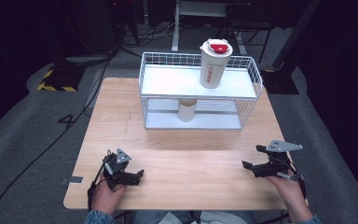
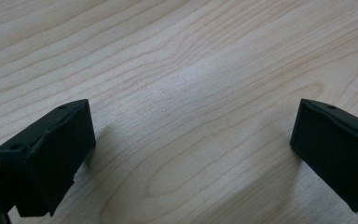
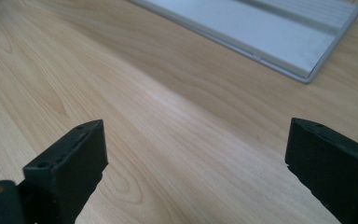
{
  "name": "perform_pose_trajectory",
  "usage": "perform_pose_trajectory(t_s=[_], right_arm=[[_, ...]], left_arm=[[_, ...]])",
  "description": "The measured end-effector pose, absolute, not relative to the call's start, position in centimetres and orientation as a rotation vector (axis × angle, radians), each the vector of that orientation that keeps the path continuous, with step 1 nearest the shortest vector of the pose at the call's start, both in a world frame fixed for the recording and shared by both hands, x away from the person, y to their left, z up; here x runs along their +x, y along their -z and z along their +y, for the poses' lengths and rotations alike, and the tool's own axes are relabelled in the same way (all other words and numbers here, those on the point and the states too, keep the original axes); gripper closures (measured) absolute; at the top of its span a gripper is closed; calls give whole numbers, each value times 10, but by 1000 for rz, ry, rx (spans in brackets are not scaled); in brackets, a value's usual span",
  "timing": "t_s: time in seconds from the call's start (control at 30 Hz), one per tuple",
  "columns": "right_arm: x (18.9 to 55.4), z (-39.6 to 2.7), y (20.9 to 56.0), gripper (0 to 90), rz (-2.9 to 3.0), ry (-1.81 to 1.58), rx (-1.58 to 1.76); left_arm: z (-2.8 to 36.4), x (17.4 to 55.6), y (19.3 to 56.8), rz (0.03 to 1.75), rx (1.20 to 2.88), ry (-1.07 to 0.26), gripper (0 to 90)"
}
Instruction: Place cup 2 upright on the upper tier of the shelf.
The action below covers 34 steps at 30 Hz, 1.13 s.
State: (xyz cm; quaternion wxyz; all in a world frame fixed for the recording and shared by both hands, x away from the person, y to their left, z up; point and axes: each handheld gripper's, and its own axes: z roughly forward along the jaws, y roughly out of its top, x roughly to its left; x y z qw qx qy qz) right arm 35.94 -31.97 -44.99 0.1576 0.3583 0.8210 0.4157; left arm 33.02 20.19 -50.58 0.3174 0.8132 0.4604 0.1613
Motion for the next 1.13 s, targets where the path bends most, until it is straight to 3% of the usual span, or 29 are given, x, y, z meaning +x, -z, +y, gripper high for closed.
perform_pose_trajectory(t_s=[0.6,1.13], right_arm=[[352,-324,500,55,2435,-1039,1128],[346,-315,506,0,2337,-968,1176]], left_arm=[[202,330,506,1212,2139,-424,3],[203,333,506,1187,2152,-412,2]])
